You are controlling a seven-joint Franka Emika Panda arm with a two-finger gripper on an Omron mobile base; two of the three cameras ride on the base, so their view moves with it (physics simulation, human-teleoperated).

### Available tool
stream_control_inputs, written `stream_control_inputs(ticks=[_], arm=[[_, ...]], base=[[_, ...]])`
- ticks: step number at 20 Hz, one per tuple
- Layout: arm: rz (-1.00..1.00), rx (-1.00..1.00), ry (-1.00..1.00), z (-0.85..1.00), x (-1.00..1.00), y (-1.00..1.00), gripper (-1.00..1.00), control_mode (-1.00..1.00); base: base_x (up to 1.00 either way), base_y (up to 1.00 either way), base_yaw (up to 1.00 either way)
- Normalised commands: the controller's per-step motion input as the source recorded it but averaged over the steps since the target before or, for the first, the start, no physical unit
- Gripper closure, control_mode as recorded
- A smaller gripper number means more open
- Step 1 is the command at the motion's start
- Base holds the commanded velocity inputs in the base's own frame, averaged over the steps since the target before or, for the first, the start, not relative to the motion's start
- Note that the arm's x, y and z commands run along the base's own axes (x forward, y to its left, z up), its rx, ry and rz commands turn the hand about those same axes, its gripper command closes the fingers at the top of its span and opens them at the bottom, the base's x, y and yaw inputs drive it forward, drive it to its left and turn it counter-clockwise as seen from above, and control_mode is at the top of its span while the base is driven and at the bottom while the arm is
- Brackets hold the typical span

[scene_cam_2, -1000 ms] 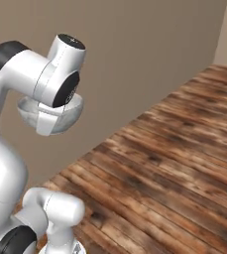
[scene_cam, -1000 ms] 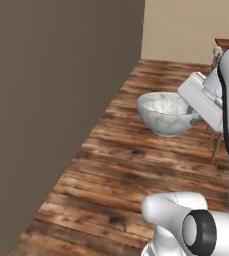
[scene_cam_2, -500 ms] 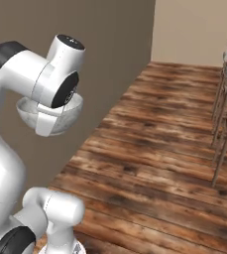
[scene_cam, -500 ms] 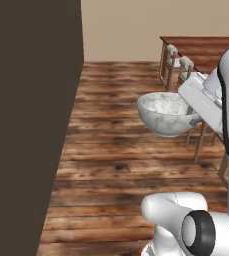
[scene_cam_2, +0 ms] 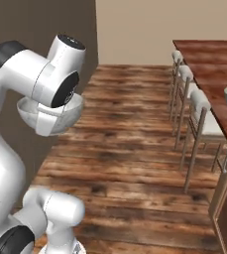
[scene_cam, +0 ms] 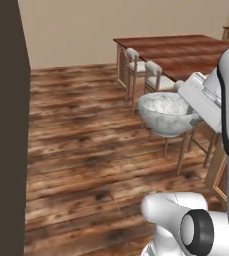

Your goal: Pick up the bowls from the cabinet and place each bowl in front of a stool on the dining counter.

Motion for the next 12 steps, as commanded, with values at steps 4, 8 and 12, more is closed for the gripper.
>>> stream_control_inputs(ticks=[4, 8, 12], arm=[[0.00, 0.00, 0.00, 0.00, 0.00, 0.00, 1.00, 1.00], [0.00, 0.00, 0.00, 0.00, 0.00, 0.00, 1.00, 1.00], [0.00, 0.00, 0.00, 0.00, 0.00, 0.00, 1.00, 1.00]], base=[[1.00, 0.22, -0.38], [1.00, 0.44, -0.34], [1.00, 0.74, -0.37]])
